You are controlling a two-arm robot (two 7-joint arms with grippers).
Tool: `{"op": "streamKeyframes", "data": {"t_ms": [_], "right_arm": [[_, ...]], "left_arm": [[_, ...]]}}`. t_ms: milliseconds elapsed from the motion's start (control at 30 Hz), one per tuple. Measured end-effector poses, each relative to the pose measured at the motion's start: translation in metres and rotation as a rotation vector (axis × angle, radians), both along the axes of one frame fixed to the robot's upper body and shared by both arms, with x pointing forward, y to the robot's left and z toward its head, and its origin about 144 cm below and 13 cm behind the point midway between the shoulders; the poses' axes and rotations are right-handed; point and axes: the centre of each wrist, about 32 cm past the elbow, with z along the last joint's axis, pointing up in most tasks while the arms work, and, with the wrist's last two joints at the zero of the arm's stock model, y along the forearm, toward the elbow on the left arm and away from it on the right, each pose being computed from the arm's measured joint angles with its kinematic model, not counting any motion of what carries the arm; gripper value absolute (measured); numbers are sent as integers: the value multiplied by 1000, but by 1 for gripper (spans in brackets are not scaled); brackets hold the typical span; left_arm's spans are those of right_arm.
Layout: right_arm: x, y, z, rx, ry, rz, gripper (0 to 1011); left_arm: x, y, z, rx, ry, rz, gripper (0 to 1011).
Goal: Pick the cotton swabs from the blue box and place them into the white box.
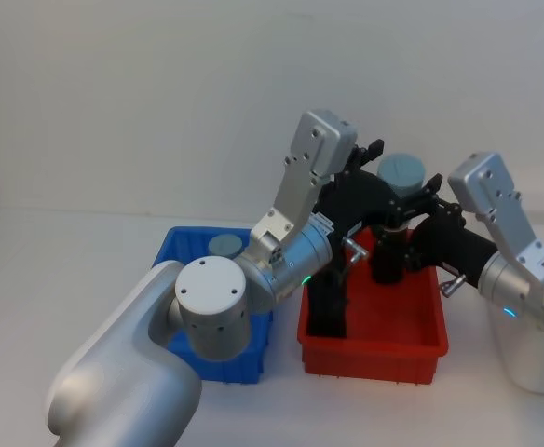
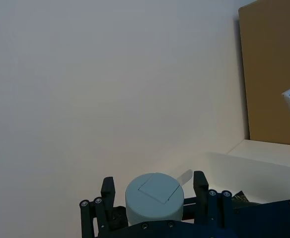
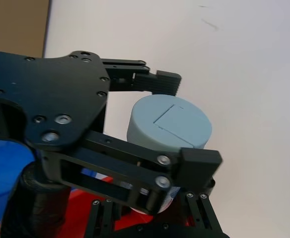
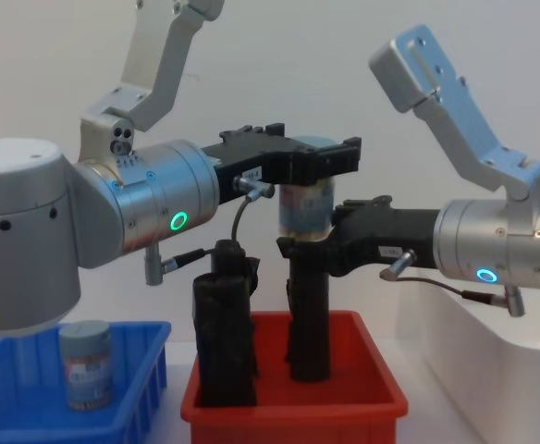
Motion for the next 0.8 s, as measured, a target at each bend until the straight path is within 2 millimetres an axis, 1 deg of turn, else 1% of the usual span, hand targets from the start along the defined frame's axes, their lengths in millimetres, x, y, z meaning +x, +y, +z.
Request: {"op": "streamKeyframes", "data": {"t_ms": [167,400,800], "right_arm": [[1,-3,0,-1,-2,-22,619],[1,-13,1,1,-7,-87,619],[0,-45,3,10,-10,-245,619]], "left_arm": [[0,0,0,0,0,0,1004],[0,0,0,0,0,0,1004],[0,0,0,0,0,0,1004]]}}
